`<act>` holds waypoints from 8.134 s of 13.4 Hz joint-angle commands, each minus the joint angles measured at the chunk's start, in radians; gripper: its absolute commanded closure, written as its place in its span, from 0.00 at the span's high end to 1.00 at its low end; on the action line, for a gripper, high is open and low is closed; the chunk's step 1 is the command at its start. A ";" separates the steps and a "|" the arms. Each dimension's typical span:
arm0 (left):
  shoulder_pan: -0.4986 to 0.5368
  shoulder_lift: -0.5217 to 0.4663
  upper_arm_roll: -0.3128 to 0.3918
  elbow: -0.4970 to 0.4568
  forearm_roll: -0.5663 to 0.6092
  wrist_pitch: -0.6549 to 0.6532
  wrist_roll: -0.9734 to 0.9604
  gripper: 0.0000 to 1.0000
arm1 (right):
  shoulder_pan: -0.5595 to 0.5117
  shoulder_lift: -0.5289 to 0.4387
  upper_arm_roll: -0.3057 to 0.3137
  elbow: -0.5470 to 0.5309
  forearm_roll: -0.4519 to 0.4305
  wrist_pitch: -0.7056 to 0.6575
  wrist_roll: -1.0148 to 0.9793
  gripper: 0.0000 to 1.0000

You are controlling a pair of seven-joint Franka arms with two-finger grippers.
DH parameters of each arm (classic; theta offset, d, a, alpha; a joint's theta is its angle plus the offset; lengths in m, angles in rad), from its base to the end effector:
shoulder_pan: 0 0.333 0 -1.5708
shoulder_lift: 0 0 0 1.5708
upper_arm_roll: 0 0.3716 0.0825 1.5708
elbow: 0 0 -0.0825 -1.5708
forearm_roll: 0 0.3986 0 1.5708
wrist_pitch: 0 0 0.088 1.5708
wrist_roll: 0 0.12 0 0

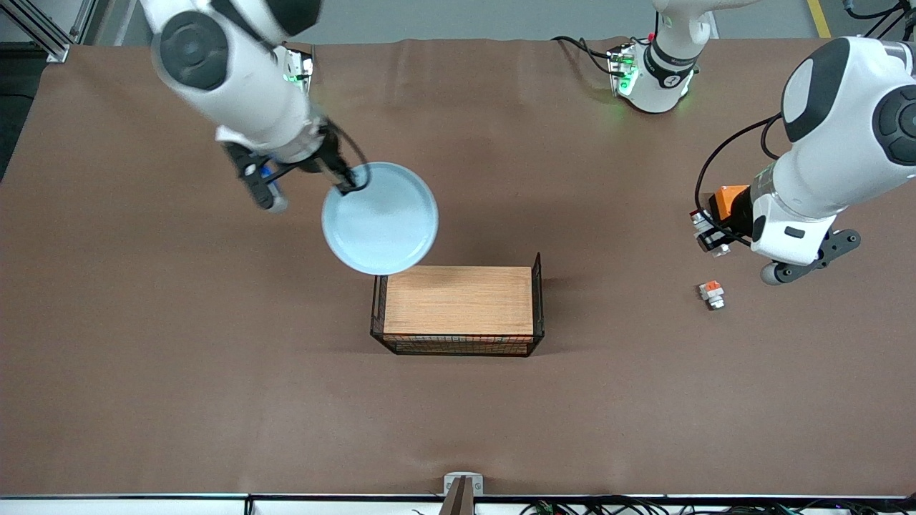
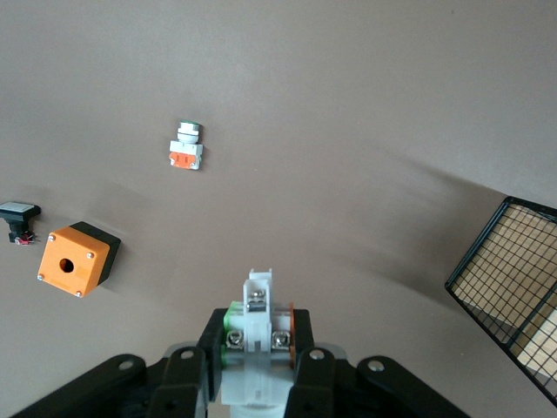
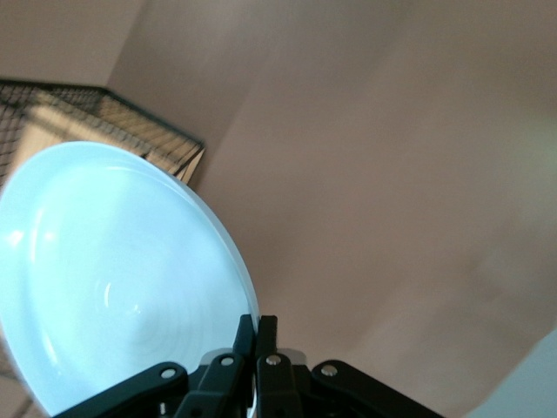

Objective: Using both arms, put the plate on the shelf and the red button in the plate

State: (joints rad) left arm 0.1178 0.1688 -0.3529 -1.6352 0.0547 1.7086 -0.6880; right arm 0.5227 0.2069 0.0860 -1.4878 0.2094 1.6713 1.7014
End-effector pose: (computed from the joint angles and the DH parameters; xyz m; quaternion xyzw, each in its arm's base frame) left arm 0.6124 -0.1246 0.5516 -0.9744 -0.2206 0.0389 0.0169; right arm 0.5219 0.3847 0.5936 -0.8424 0.5268 0.1076 0.0352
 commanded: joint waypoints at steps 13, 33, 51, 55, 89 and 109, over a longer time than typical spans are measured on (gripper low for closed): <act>-0.003 -0.005 -0.052 0.009 0.004 -0.014 -0.007 0.00 | 0.122 0.255 -0.020 0.027 -0.045 0.361 0.317 0.01; -0.006 -0.011 -0.077 0.011 0.004 -0.070 -0.008 0.01 | 0.126 0.358 -0.022 0.079 -0.088 0.386 0.294 1.00; -0.196 0.188 -0.265 0.213 -0.067 0.053 -0.568 0.00 | -0.306 -0.400 -0.026 -0.331 -0.074 -0.183 -0.782 1.00; -0.248 0.274 -0.255 0.221 -0.062 0.262 -0.656 0.00 | -0.467 -0.409 -0.028 -0.345 -0.074 -0.182 -1.057 1.00; 0.043 -0.064 0.040 0.284 0.120 -0.283 0.365 1.00 | -0.589 -0.193 -0.025 0.006 -0.212 -0.125 -1.539 1.00; -0.113 -0.290 0.267 0.018 -0.018 -0.208 0.561 1.00 | -0.618 -0.193 -0.025 0.021 -0.215 -0.125 -1.658 1.00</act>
State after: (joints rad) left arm 0.0196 -0.0742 -0.1039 -1.5607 0.0502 1.4671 -0.1197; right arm -0.0786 -0.0010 0.0458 -1.4966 0.0087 1.5544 0.0631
